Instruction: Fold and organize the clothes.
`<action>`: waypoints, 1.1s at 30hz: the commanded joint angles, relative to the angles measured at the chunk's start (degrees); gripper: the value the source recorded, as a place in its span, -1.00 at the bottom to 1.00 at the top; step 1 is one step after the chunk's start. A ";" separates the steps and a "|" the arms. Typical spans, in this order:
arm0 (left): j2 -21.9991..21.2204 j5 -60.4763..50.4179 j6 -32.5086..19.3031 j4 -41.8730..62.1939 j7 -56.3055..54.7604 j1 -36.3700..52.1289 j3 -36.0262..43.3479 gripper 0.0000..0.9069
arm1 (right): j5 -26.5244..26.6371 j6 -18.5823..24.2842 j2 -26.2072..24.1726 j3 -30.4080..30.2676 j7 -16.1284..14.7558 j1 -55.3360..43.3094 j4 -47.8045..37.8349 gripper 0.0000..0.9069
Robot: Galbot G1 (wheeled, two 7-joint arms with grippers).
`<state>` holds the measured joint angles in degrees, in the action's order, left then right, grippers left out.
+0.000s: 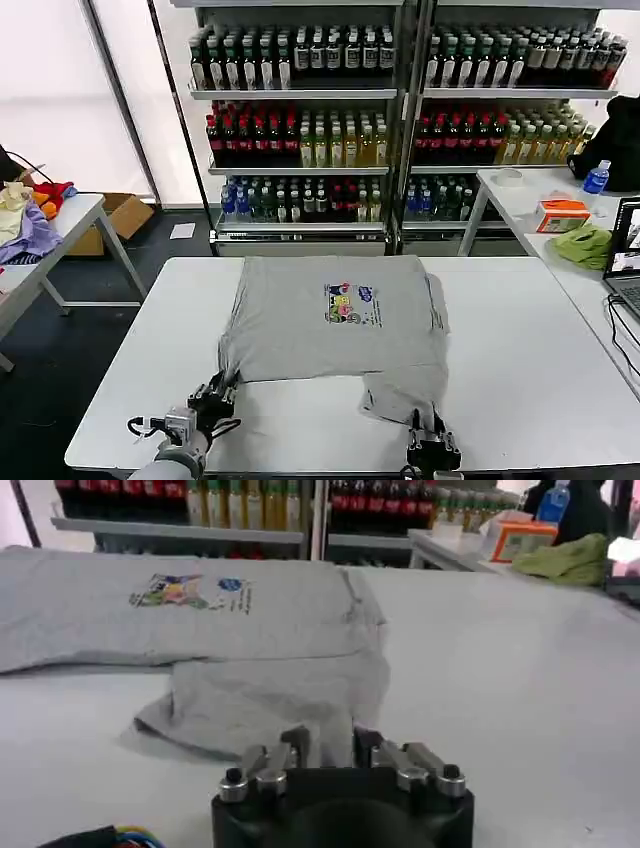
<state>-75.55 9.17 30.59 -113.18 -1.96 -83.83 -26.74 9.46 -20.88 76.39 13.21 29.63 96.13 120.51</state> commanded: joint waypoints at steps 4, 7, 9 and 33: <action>-0.19 -0.01 1.13 0.22 0.23 -0.49 0.04 -1.00 | -0.64 4.30 -0.12 0.54 -2.72 0.04 2.05 -1.00; -0.48 0.30 0.03 -0.38 0.41 -0.55 -0.06 -0.98 | -3.33 5.91 -0.11 1.69 -4.24 -0.15 4.23 -1.00; -0.88 0.66 -1.65 -1.55 0.56 -0.45 -0.32 -1.00 | -3.40 6.04 -0.02 2.68 -4.95 -0.68 5.96 -1.00; -0.59 6.39 -10.48 9.84 -0.69 18.78 1.60 -1.00 | 0.93 3.84 -0.67 9.05 -12.10 -28.26 -9.47 -1.00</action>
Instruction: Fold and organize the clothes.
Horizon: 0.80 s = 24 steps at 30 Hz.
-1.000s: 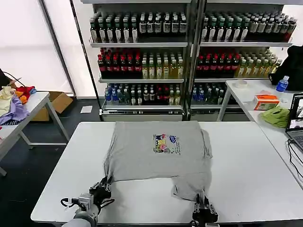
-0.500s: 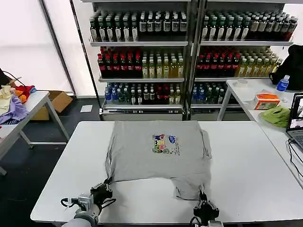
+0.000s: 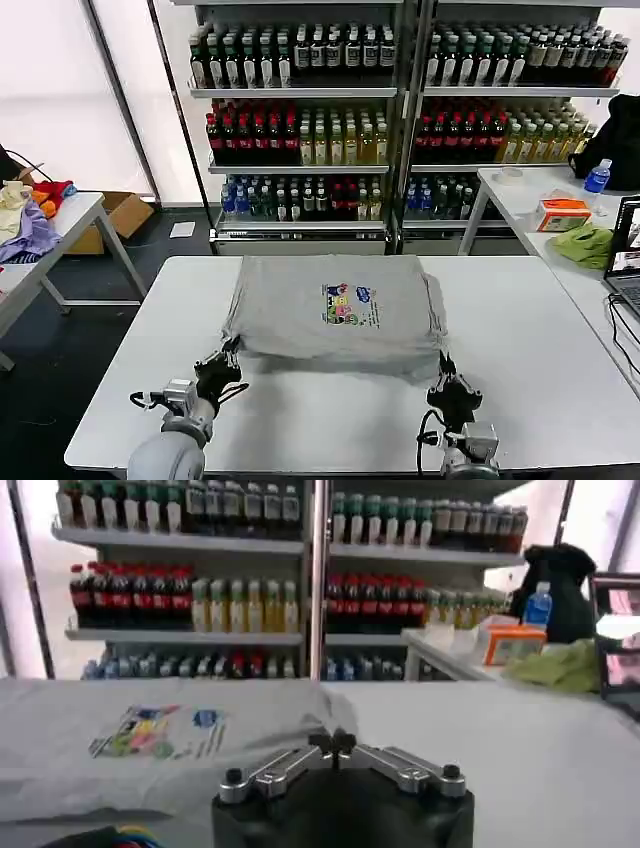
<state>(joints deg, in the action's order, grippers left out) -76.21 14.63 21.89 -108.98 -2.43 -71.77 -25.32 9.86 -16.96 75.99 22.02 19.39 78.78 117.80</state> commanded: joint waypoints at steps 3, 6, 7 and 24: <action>0.23 1.63 -1.92 8.34 -0.21 9.14 0.67 -1.00 | 0.39 -0.62 -0.04 -1.24 -1.60 -14.24 -9.64 -1.00; 0.26 1.85 -2.10 10.44 -0.38 11.57 1.14 -1.00 | 0.17 -0.85 0.27 -2.38 -1.44 -16.53 -11.55 -1.00; 0.36 1.95 -2.22 11.72 -0.41 12.56 1.33 -1.00 | 0.16 -0.98 0.31 -2.64 -1.48 -17.06 -11.83 -1.00; 0.86 1.13 -2.33 23.21 -0.78 19.91 3.56 -1.00 | -0.60 -2.23 2.06 -5.67 -2.84 -25.74 -22.75 -1.00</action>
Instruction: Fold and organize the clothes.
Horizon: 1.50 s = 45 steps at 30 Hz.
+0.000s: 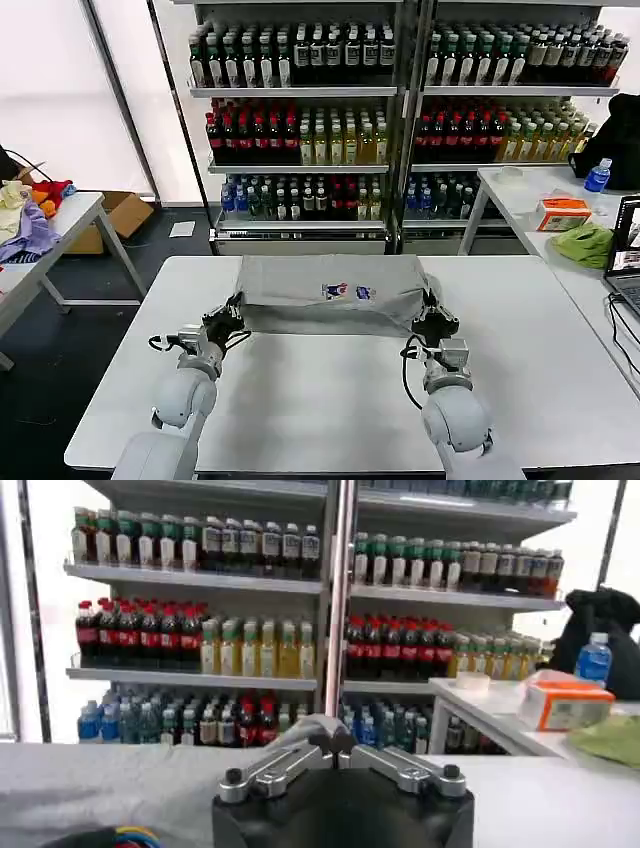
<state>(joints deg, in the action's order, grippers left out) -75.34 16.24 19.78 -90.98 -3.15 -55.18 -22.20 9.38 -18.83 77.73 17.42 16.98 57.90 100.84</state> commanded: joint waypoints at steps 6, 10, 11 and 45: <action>0.32 -0.83 0.85 6.01 -0.09 4.13 1.05 -0.98 | 0.25 -1.65 0.94 -0.52 -0.13 -5.31 -7.85 -1.00; 0.58 -0.93 1.43 6.49 -0.01 4.85 1.26 -1.00 | 0.35 -1.28 1.59 0.10 -0.06 -6.59 -10.74 -1.00; 0.71 -0.92 1.40 6.64 0.31 5.06 1.37 -1.00 | 0.35 -1.09 1.75 0.23 -0.09 -6.90 -11.36 -1.00; 3.34 -1.97 8.88 -4.58 -3.71 -2.29 -0.30 1.00 | 7.92 -6.67 0.87 1.39 15.47 4.56 2.92 1.00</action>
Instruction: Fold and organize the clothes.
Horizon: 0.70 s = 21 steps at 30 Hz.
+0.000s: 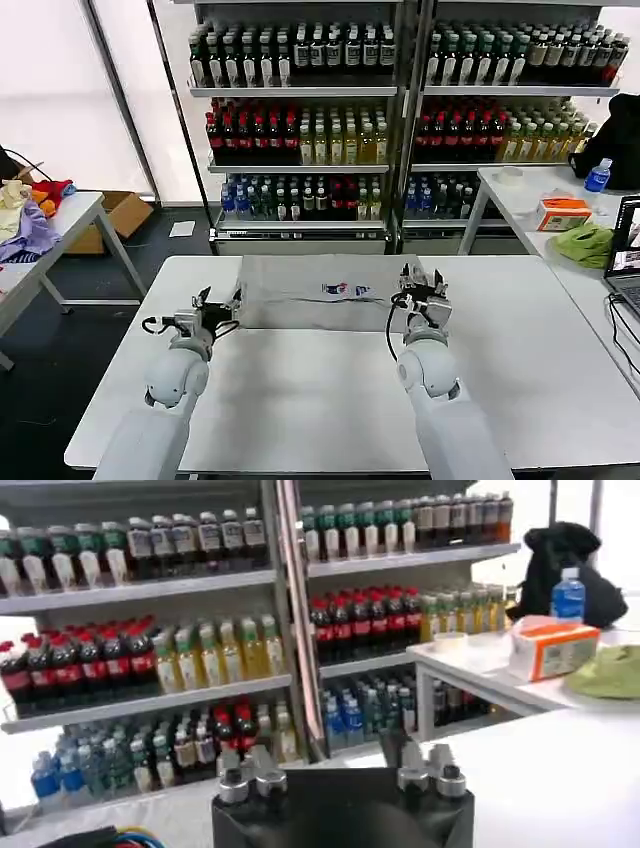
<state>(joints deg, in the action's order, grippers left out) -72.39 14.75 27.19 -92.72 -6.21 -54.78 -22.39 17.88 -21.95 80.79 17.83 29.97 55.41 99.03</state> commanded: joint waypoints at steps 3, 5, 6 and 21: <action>0.07 -1.01 2.18 -2.87 -0.66 -3.40 -0.08 1.00 | 0.37 -4.21 -2.57 1.62 3.26 7.20 3.95 1.00; -0.25 -1.26 2.48 -2.66 -0.71 -3.37 -0.01 1.00 | 1.28 -4.78 -2.95 1.86 3.24 7.11 3.23 1.00; -0.54 -1.51 2.51 -2.21 -0.83 -3.20 0.02 1.00 | 1.39 -4.86 -3.14 1.98 3.12 7.03 2.78 1.00; -0.41 -2.63 4.35 0.91 -0.66 -1.87 0.43 1.00 | 1.88 -7.62 -3.36 -0.52 2.18 5.10 -1.14 1.00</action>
<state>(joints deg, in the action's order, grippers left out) -72.82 12.47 30.85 -91.96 -6.65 -56.33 -22.04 19.46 -28.17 77.84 17.99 31.98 59.78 98.79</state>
